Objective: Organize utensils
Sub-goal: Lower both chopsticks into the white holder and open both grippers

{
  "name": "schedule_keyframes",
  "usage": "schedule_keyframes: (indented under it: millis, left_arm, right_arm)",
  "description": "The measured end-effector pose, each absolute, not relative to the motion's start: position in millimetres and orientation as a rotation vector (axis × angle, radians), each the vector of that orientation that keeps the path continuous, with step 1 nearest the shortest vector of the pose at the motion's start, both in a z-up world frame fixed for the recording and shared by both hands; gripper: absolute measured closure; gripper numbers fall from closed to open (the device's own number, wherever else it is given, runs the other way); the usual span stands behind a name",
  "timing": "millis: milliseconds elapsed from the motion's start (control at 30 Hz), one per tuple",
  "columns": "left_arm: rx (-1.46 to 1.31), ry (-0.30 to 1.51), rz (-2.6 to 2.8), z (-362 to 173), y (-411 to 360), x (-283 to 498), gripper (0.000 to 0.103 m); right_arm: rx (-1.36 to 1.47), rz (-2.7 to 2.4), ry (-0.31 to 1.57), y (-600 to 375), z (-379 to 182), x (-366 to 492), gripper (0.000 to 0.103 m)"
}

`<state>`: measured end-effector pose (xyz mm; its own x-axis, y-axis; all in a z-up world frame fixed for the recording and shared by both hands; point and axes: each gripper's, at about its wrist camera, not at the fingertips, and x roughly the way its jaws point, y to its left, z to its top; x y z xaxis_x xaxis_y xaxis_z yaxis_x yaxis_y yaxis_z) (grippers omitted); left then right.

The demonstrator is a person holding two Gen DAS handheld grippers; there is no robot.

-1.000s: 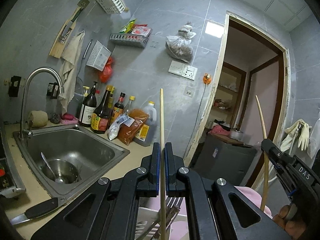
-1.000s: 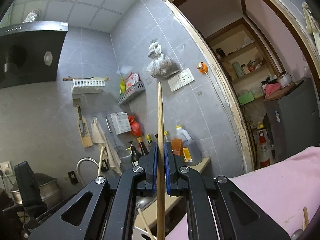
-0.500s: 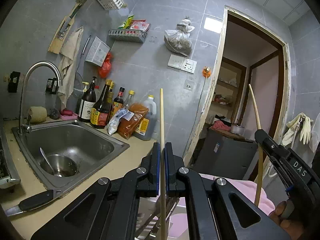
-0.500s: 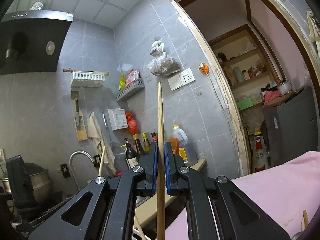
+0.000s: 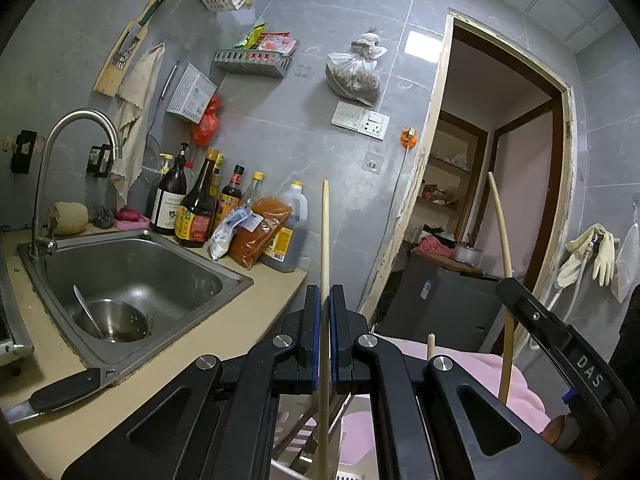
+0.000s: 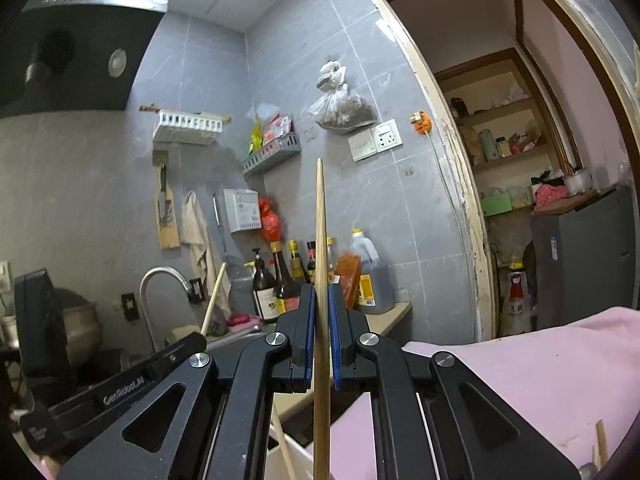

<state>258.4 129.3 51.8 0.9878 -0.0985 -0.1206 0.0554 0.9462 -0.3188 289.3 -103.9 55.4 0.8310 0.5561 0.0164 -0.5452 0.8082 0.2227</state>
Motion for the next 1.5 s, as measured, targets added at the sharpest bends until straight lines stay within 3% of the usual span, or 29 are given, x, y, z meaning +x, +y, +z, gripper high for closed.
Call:
schedule_keyframes:
  millis: [700, 867, 1000, 1100, 1133, 1167, 1300, 1367, 1500]
  left_arm:
    - [-0.322, 0.214, -0.123, 39.3, 127.3, 239.3, 0.096]
    - [-0.327, 0.209, -0.143, 46.9, 124.8, 227.8, 0.082]
    - [-0.293, 0.192, -0.158, 61.3, 112.2, 216.7, 0.076]
    - [-0.253, 0.177, -0.168, 73.2, 96.7, 207.3, 0.067]
    - [-0.243, 0.172, -0.170, 76.1, 91.5, 205.0, 0.061]
    - [-0.231, 0.167, -0.176, 79.8, 84.3, 201.4, 0.054]
    - [-0.192, 0.156, -0.206, 87.8, 60.6, 194.5, 0.042]
    - [-0.167, 0.154, -0.233, 90.4, 46.1, 190.8, 0.030]
    - [-0.150, 0.139, -0.278, 90.6, 23.1, 184.4, 0.012]
  right_arm:
    - [0.117, 0.618, 0.137, -118.0, 37.7, 257.2, 0.094]
    - [0.122, 0.617, 0.132, -126.4, 40.5, 249.7, 0.080]
    - [0.138, 0.601, 0.106, -140.7, 49.8, 241.0, 0.078]
    - [0.134, 0.573, 0.083, -156.6, 59.9, 232.2, 0.064]
    - [0.134, 0.560, 0.073, -163.3, 62.9, 228.5, 0.054]
    - [0.136, 0.552, 0.064, -168.8, 65.7, 225.5, 0.051]
    - [0.105, 0.500, 0.034, -196.3, 79.8, 207.7, 0.041]
    - [0.093, 0.475, 0.019, -208.8, 84.7, 198.1, 0.026]
    - [0.060, 0.422, 0.002, -236.4, 93.4, 178.1, 0.018]
